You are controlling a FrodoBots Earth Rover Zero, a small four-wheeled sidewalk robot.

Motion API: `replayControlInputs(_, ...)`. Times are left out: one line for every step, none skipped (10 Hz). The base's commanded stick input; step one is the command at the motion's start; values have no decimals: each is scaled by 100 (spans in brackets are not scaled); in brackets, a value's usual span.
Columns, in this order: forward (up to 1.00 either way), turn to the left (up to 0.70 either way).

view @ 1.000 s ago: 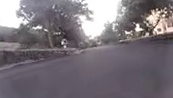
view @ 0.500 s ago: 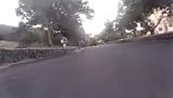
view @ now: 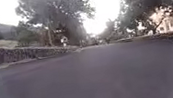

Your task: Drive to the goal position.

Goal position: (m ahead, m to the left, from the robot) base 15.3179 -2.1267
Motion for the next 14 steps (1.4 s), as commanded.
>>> replayControlInputs(50,0)
replayControlInputs(50,0)
replayControlInputs(50,0)
replayControlInputs(50,0)
replayControlInputs(50,0)
replayControlInputs(50,0)
replayControlInputs(50,0)
replayControlInputs(50,0)
replayControlInputs(50,0)
replayControlInputs(50,0)
replayControlInputs(50,0)
replayControlInputs(50,0)
replayControlInputs(50,0)
replayControlInputs(50,0)
